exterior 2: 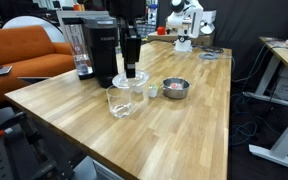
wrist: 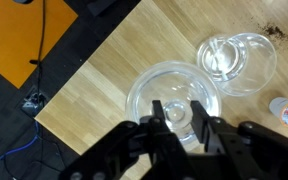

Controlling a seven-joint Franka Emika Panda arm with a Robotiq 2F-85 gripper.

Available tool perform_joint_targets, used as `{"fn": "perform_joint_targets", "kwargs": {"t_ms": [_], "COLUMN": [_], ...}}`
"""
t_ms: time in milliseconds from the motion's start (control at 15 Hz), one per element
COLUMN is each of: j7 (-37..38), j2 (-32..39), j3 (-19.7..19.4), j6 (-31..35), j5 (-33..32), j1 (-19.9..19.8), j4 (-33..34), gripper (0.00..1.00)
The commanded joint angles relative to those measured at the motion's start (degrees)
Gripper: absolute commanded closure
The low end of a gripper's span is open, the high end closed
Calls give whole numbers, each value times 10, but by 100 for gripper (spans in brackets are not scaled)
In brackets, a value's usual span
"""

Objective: Uncover the glass jar and put a coffee pod inside

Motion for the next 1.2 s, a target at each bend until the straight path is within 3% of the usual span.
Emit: {"fn": "perform_joint_targets", "kwargs": {"t_ms": [0, 667, 733, 800, 1133], "j7": [26, 3, 16, 16, 16], "j2": [4, 49, 38, 41, 41], "j3": [-4, -22, -20, -20, -20], "j6": [-21, -60, -35, -36, -36], "j5": [4, 50, 36, 36, 36], "j1": [-13, -19, -17, -16, -15], "j4": [9, 43, 24, 26, 25], "gripper": [92, 92, 92, 68, 68]}}
